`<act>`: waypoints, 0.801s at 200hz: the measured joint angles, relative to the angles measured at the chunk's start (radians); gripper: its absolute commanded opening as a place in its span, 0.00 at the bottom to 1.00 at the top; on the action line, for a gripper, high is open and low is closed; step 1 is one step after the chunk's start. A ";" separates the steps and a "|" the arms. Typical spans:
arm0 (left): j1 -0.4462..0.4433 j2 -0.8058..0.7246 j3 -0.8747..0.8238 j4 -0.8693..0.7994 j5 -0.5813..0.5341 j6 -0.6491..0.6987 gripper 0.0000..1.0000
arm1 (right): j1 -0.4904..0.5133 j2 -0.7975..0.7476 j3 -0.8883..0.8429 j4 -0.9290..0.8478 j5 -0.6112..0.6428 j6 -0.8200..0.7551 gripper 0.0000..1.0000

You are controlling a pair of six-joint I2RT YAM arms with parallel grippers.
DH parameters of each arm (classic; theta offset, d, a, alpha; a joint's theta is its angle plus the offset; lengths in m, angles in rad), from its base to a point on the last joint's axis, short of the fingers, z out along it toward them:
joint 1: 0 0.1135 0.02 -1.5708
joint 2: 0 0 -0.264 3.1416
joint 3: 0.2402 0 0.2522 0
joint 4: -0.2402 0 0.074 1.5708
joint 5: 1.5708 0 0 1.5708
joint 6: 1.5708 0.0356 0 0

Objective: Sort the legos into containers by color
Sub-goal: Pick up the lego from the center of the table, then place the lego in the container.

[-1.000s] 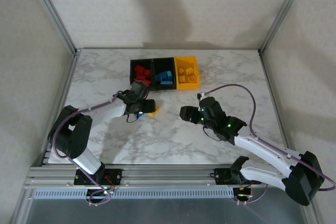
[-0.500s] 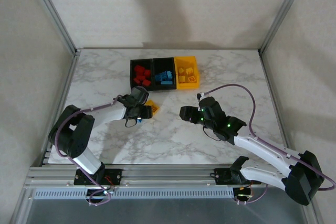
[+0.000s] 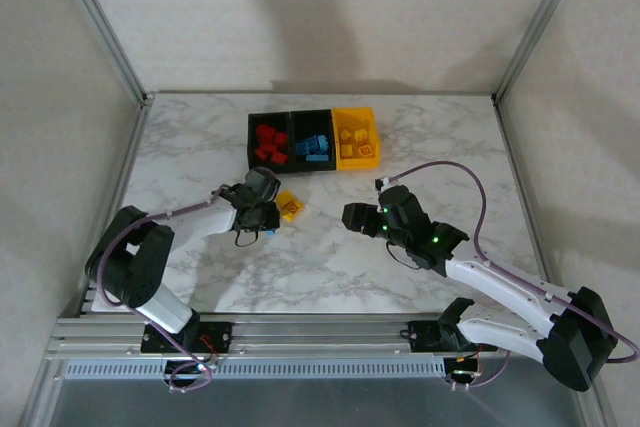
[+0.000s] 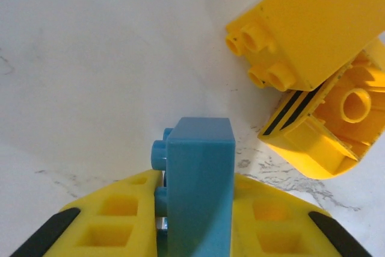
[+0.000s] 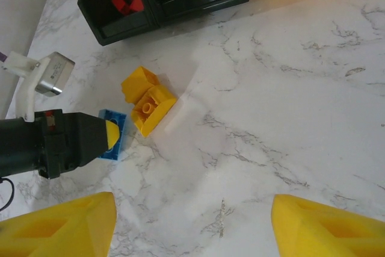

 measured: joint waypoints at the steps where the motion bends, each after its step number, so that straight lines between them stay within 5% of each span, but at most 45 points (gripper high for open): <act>1: 0.000 -0.001 0.000 -0.001 0.000 0.000 0.10 | 0.000 0.000 0.000 0.000 0.000 0.000 0.69; 52: -0.018 -0.101 0.028 -0.071 -0.030 -0.026 0.08 | 0.000 -0.005 -0.001 0.000 -0.003 -0.004 0.69; 92: -0.029 -0.087 0.212 -0.111 -0.045 -0.046 0.08 | 0.000 -0.028 -0.001 0.000 -0.003 -0.013 0.69; 160: -0.030 0.329 0.798 -0.171 -0.095 -0.030 0.06 | 0.000 -0.046 -0.006 -0.005 0.002 -0.014 0.69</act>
